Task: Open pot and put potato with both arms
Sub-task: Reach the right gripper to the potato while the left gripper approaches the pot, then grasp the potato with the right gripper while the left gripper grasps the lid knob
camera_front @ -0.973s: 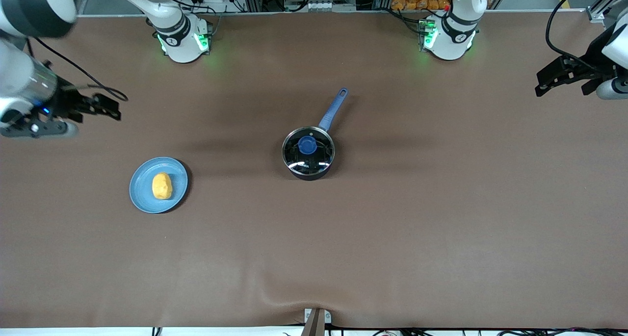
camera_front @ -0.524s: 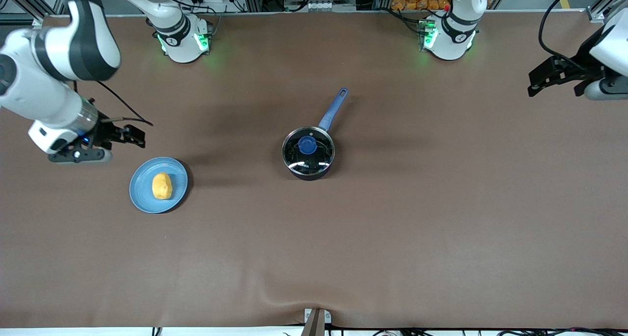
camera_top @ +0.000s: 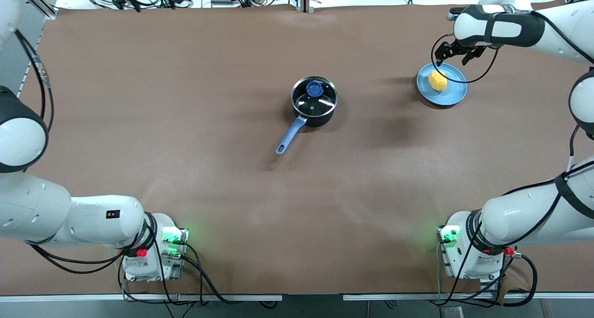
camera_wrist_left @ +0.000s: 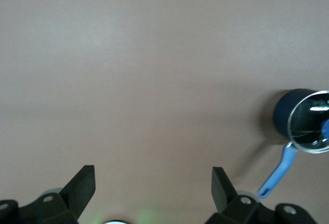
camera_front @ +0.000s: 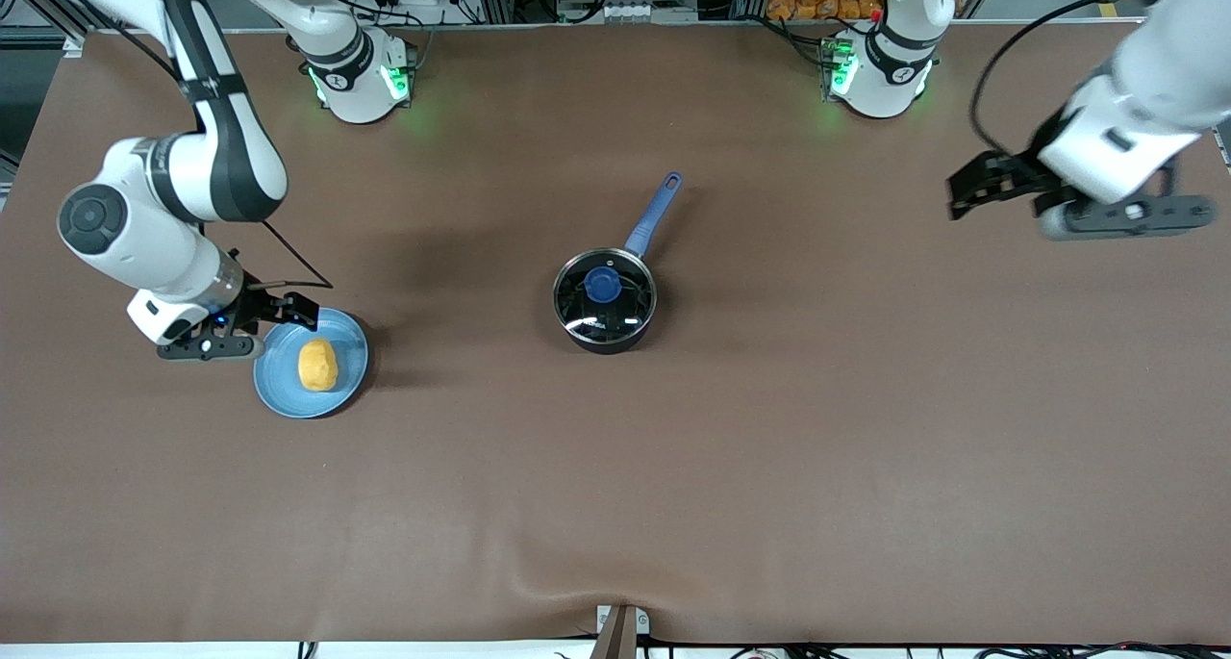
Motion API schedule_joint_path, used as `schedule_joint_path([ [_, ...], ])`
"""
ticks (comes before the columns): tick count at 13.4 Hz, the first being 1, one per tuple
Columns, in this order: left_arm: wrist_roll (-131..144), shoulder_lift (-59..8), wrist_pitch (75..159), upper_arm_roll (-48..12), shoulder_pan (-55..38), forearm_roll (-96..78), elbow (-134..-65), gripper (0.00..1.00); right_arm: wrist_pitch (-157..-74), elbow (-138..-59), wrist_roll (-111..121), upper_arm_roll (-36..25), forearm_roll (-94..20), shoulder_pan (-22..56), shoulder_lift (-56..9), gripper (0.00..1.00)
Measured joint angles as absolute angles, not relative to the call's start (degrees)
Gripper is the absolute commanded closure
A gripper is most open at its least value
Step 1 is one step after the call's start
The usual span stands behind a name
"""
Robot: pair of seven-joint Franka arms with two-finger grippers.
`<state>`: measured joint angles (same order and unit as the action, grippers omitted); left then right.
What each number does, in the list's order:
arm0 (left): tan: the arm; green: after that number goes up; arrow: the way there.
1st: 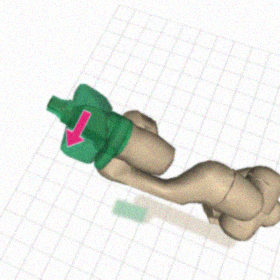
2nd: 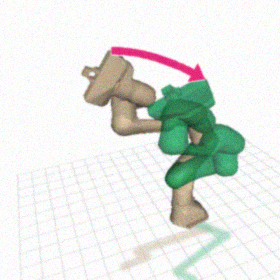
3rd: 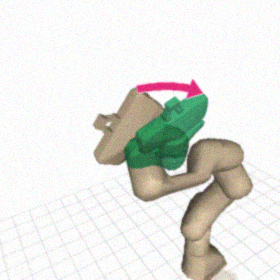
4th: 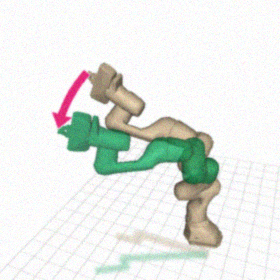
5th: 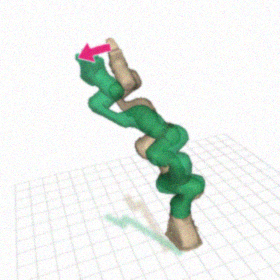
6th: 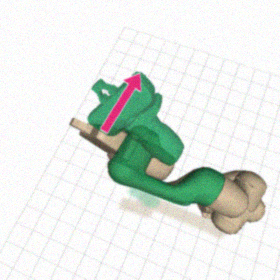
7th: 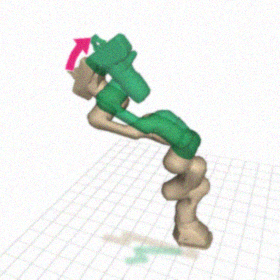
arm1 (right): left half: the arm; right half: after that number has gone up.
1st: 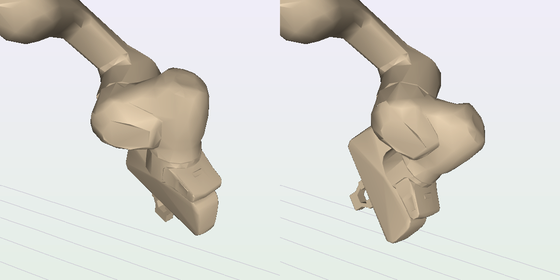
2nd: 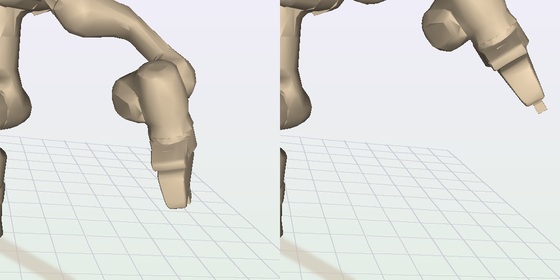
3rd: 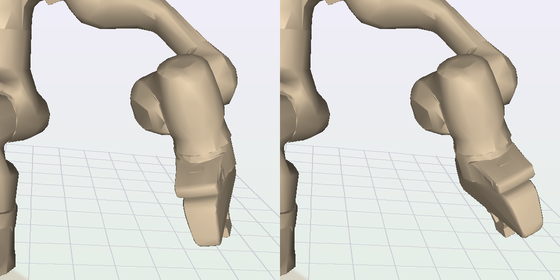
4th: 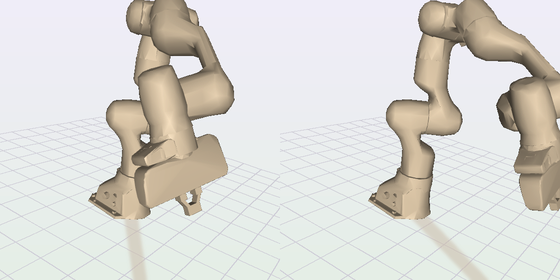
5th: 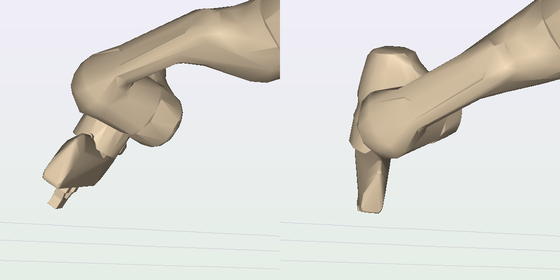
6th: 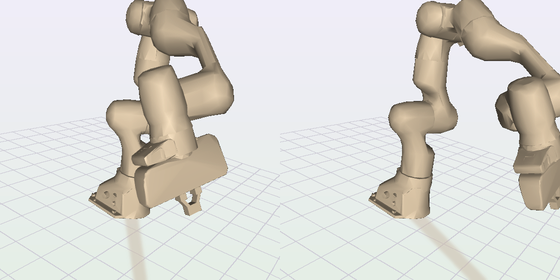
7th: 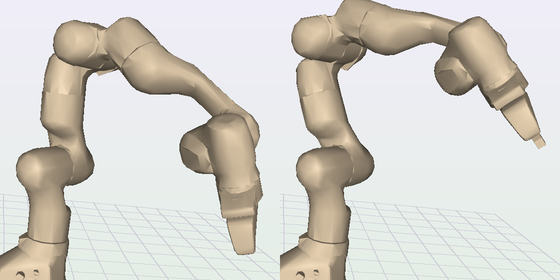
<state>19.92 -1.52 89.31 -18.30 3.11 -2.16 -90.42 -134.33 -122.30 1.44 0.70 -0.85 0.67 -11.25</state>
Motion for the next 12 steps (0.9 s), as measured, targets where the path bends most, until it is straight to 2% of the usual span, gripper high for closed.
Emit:
schedule_joint_path([
  [4, 26.6, -6.2, 94.1, -22.3, 1.2, -2.2, -89.8, 0.00, -141.1, -122.5, 1.7, 0.4, -0.8, 0.3, -15.9, 0.00],
  [8, 37.3, -13.9, 95.0, -22.5, -6.1, -1.4, -83.8, 0.00, -146.9, -122.6, 1.9, 0.4, -0.8, 0.0, -21.6, 0.00],
  [12, 44.5, -21.2, 97.8, -22.3, -13.5, 1.7, -78.8, 0.00, -149.5, -122.6, 1.9, 0.5, -0.8, 0.0, -24.9, 0.00],
])
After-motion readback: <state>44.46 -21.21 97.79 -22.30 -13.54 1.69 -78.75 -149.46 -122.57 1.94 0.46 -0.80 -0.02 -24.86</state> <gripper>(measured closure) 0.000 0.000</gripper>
